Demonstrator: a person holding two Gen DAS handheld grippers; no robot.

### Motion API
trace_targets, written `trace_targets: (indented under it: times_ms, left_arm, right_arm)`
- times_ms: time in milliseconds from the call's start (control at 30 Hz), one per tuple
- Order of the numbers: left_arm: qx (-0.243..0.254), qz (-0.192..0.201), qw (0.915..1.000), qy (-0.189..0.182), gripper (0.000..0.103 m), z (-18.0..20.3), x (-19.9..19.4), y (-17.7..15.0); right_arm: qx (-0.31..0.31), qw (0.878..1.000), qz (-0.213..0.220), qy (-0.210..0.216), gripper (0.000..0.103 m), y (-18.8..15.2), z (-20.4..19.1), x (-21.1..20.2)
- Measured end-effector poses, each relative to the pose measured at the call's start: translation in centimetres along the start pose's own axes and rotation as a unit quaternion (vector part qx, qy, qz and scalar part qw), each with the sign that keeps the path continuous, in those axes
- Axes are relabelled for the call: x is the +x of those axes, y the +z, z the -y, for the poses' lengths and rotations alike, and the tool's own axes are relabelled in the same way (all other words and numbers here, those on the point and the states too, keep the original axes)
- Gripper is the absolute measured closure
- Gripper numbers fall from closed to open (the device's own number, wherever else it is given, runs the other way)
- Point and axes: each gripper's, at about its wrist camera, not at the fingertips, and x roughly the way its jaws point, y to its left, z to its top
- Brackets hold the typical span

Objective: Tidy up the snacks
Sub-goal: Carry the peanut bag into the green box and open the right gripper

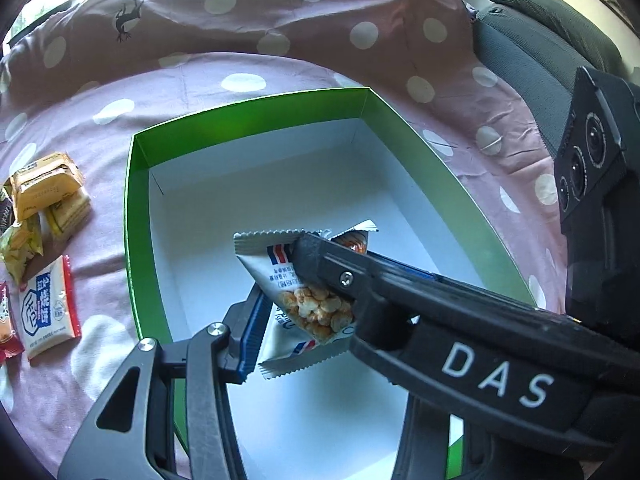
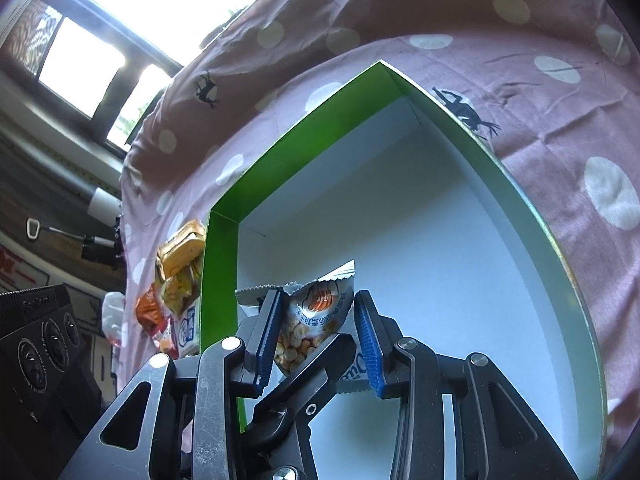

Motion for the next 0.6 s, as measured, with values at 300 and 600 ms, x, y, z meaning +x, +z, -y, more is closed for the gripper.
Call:
trace_targets:
  times_ms: [300, 600]
  left_arm:
    - [0.003, 0.007, 0.9990, 0.043, 0.056, -1.6, -0.5, 0.0]
    - [-0.017, 0.004, 0.9983, 0.055, 0.057, -2.3, -0.8, 0.1]
  right_arm:
    - [-0.015, 1.000, -0.011, -0.012, 0.063, -0.1, -1.2, 1.6]
    - [-0.030, 0.999, -0.015, -0.015, 0.063, 0.3, -1.9, 2.5]
